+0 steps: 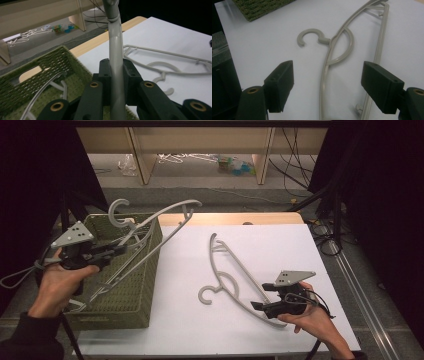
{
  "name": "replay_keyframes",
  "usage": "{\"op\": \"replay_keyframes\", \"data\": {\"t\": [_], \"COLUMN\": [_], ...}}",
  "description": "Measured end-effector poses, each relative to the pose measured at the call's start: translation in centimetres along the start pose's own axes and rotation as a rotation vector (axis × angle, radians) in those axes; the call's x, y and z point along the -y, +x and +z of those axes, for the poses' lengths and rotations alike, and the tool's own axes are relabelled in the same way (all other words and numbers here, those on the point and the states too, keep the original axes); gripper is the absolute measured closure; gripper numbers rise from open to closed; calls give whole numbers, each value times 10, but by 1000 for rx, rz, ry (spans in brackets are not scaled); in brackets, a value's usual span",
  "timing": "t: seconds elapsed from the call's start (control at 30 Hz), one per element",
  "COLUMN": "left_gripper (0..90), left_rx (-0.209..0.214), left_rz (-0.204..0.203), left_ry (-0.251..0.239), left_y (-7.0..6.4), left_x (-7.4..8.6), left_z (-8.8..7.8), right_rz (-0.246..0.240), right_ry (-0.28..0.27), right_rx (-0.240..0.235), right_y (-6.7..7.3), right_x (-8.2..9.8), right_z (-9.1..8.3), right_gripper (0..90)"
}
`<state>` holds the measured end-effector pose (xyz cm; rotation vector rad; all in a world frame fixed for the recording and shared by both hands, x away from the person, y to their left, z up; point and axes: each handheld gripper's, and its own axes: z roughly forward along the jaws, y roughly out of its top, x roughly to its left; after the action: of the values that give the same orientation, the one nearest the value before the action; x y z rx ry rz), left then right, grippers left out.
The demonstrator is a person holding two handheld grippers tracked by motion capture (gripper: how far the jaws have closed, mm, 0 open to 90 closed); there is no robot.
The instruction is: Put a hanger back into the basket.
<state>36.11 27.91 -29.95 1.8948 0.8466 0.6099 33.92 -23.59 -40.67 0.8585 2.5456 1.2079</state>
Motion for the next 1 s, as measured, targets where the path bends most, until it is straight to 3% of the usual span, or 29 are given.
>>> {"op": "replay_keyframes", "data": {"t": [0.23, 0.4, 1.0], "left_gripper": [792, 791, 791], "left_rx": [-53, -81, -153], "left_rz": [-25, -47, -65], "left_ry": [23, 12, 29], "left_y": [21, 37, 71], "left_x": [11, 21, 56], "left_z": [-3, -9, -18], "right_rz": [10, 7, 5], "right_ry": [10, 12, 13], "right_rx": [-1, -3, 0], "right_y": [0, -1, -2], "right_x": [1, 1, 2], "right_z": [2, 2, 4], "right_gripper": [274, 274, 261]}}
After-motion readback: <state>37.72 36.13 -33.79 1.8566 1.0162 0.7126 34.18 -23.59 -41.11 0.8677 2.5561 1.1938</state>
